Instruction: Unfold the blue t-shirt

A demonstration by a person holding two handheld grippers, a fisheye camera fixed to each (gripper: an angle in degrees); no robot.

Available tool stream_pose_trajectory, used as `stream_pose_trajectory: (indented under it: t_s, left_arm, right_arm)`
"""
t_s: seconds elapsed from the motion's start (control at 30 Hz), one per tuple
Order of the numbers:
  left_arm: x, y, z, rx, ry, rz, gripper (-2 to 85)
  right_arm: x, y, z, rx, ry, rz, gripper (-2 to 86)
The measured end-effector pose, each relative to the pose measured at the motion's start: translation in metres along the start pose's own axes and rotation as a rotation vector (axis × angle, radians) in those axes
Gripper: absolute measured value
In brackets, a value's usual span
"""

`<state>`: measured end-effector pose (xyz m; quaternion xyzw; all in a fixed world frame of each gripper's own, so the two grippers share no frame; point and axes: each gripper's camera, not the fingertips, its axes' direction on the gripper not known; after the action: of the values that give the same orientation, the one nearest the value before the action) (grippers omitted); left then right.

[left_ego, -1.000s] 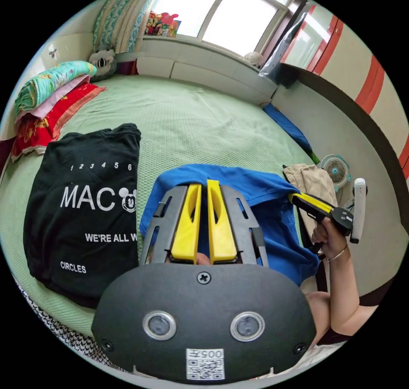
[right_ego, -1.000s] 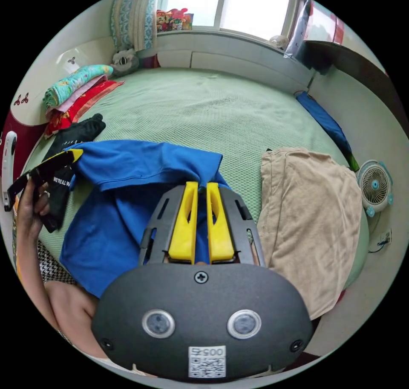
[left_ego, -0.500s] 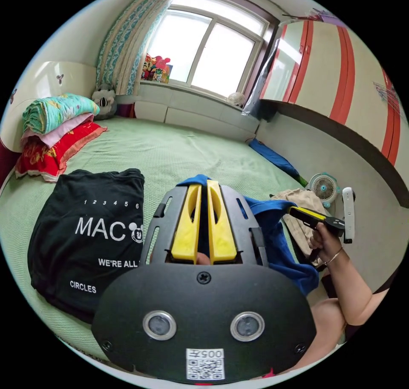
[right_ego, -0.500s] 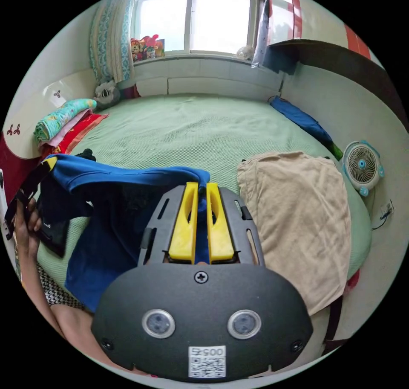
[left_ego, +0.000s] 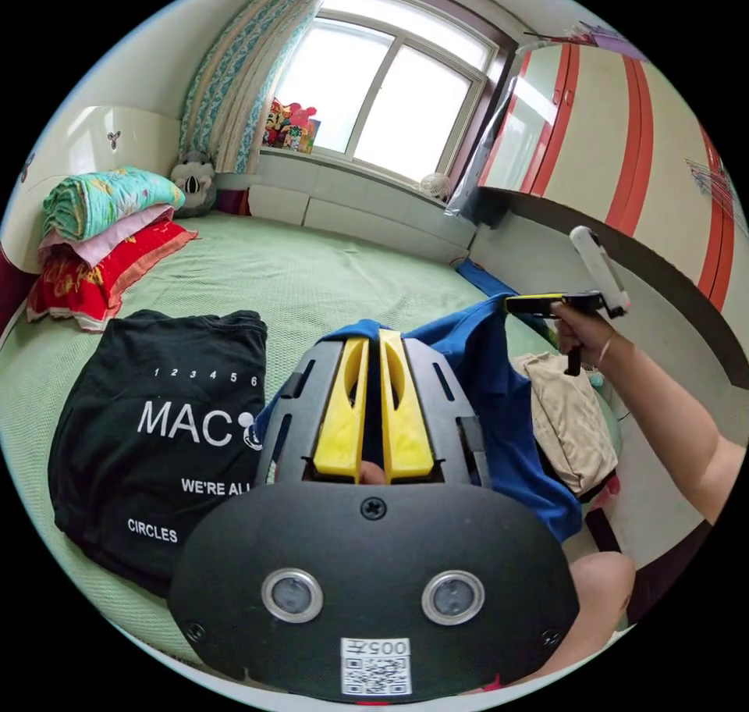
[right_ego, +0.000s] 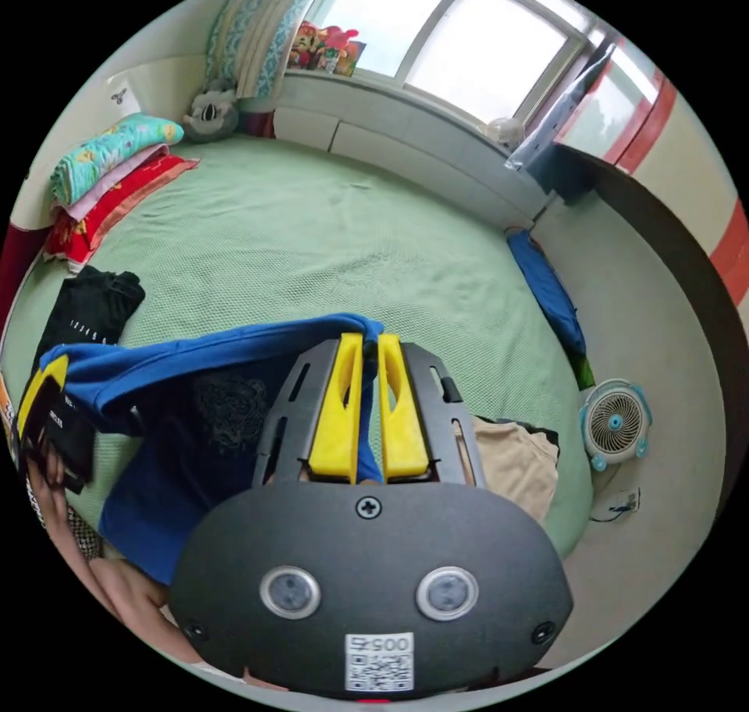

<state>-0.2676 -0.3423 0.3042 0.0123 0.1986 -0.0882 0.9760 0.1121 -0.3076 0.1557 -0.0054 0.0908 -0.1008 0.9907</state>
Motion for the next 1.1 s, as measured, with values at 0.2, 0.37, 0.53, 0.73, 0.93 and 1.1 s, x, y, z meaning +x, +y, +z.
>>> stream_pose_trajectory:
  t_s: [0.2, 0.37, 0.53, 0.73, 0.93, 1.1]
  left_arm:
    - [0.009, -0.002, 0.013, -0.066, -0.067, 0.035, 3.6]
    - [0.006, -0.003, 0.021, -0.101, -0.060, -0.001, 3.5]
    - [0.011, -0.004, 0.024, -0.105, -0.056, -0.005, 3.6]
    - [0.015, -0.007, 0.030, -0.109, -0.066, -0.011, 3.5]
    - [0.013, -0.010, 0.036, -0.115, -0.060, -0.031, 3.5]
    - [0.015, -0.011, 0.038, -0.119, -0.047, -0.036, 3.6]
  right_arm:
    - [0.000, -0.015, 0.039, -0.147, -0.058, 0.089, 6.3]
    - [-0.020, 0.033, 0.053, -0.171, -0.166, -0.032, 10.2]
    - [-0.031, 0.062, 0.083, -0.217, -0.220, -0.063, 11.9]
    - [-0.031, 0.050, 0.108, -0.225, -0.308, 0.042, 7.2]
    - [-0.011, 0.028, 0.099, -0.201, -0.254, -0.022, -1.1]
    - [0.067, 0.001, 0.076, -0.147, 0.044, 0.191, 0.0]
